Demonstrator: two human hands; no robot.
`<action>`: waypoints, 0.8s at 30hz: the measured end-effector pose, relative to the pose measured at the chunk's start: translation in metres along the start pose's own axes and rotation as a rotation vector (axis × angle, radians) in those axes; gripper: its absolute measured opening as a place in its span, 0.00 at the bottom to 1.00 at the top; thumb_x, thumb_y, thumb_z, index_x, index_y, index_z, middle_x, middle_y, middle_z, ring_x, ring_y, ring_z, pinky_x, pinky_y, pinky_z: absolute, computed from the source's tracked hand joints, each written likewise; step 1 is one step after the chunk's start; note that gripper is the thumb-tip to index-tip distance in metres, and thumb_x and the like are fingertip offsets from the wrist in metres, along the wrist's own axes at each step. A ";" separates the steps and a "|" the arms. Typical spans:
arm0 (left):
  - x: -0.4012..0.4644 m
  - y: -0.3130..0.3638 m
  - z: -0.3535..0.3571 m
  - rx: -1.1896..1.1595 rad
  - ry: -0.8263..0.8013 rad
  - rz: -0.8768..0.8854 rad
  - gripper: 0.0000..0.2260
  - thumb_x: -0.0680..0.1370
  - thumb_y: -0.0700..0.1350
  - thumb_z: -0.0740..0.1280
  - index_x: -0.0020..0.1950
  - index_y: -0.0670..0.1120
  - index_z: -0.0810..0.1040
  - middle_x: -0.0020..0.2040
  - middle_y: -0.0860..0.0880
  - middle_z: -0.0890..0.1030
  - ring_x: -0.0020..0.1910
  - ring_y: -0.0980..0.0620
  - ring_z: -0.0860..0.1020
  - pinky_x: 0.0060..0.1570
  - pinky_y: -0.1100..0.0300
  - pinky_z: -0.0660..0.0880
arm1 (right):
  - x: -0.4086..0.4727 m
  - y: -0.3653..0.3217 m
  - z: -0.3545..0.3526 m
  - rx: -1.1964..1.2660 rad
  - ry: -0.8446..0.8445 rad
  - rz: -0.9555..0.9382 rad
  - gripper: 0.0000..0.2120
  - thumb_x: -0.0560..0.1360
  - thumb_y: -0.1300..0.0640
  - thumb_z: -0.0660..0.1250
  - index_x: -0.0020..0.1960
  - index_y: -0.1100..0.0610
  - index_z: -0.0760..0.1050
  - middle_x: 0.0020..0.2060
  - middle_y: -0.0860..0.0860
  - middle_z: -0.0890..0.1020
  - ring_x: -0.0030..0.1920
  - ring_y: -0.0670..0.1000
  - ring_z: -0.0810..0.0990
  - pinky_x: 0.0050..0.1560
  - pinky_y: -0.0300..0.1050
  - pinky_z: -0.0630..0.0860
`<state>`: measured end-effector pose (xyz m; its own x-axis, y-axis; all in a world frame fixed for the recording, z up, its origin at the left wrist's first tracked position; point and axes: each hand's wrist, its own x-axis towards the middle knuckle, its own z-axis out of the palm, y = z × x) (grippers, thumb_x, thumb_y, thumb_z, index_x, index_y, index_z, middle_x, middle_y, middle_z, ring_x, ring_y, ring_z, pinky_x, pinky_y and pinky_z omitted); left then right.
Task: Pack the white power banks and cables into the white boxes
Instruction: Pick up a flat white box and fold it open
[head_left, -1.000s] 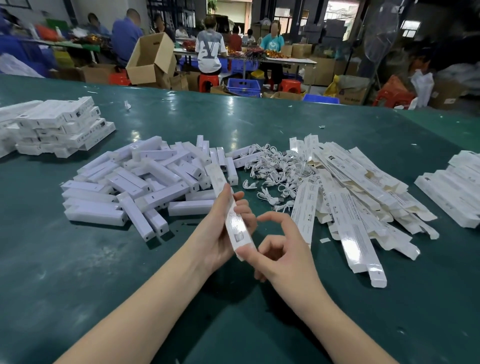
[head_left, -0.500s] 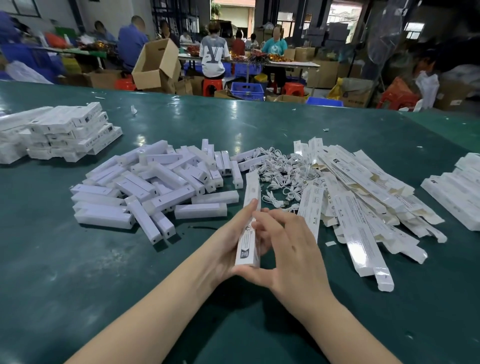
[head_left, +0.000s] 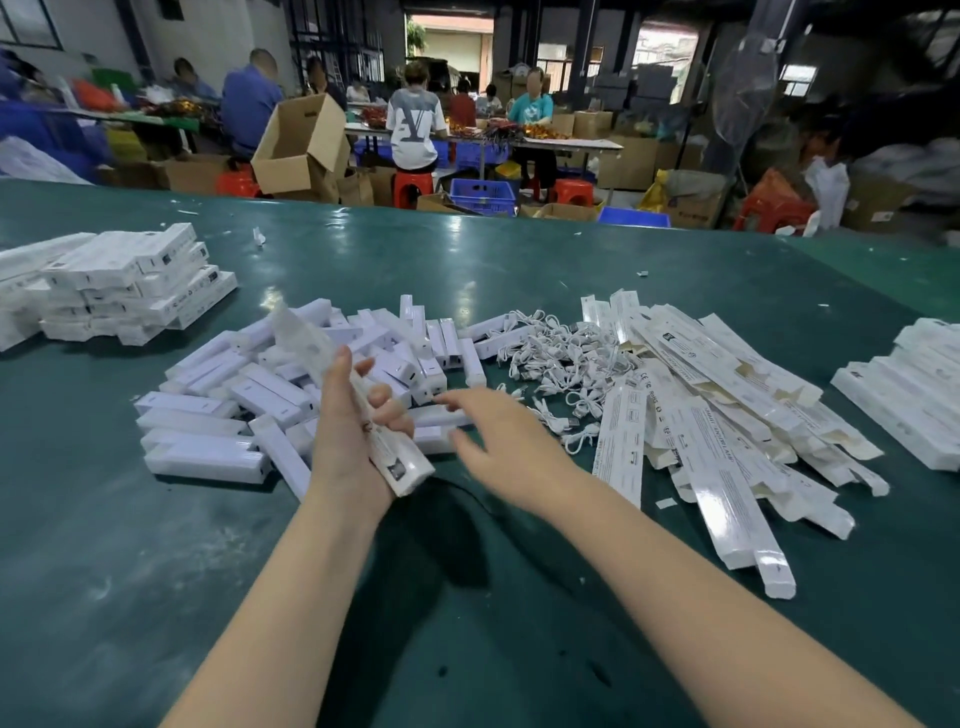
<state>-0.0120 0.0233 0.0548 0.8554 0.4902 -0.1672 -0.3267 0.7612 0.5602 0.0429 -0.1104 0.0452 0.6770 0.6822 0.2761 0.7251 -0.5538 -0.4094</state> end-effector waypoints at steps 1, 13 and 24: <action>0.002 0.002 -0.001 0.031 0.025 0.039 0.12 0.78 0.55 0.65 0.48 0.48 0.70 0.26 0.55 0.65 0.19 0.59 0.62 0.20 0.68 0.64 | 0.008 0.000 0.007 -0.058 -0.058 -0.017 0.19 0.80 0.57 0.62 0.71 0.56 0.70 0.64 0.54 0.77 0.64 0.56 0.72 0.66 0.52 0.67; 0.004 -0.010 -0.018 1.021 -0.075 0.651 0.10 0.75 0.65 0.58 0.40 0.60 0.69 0.32 0.54 0.73 0.34 0.51 0.73 0.38 0.52 0.71 | -0.026 0.036 -0.021 0.314 0.391 0.245 0.04 0.81 0.55 0.63 0.55 0.50 0.73 0.40 0.47 0.78 0.30 0.42 0.73 0.30 0.34 0.72; -0.007 -0.036 -0.018 1.695 -0.408 0.722 0.16 0.72 0.57 0.71 0.55 0.61 0.69 0.43 0.62 0.77 0.42 0.56 0.76 0.43 0.55 0.76 | -0.077 0.051 -0.080 1.017 0.716 0.093 0.05 0.75 0.61 0.68 0.45 0.51 0.79 0.36 0.48 0.79 0.33 0.48 0.75 0.34 0.37 0.73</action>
<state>-0.0138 0.0001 0.0208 0.8669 0.1710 0.4683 -0.1473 -0.8095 0.5683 0.0374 -0.2295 0.0729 0.8684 0.0701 0.4909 0.4606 0.2525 -0.8509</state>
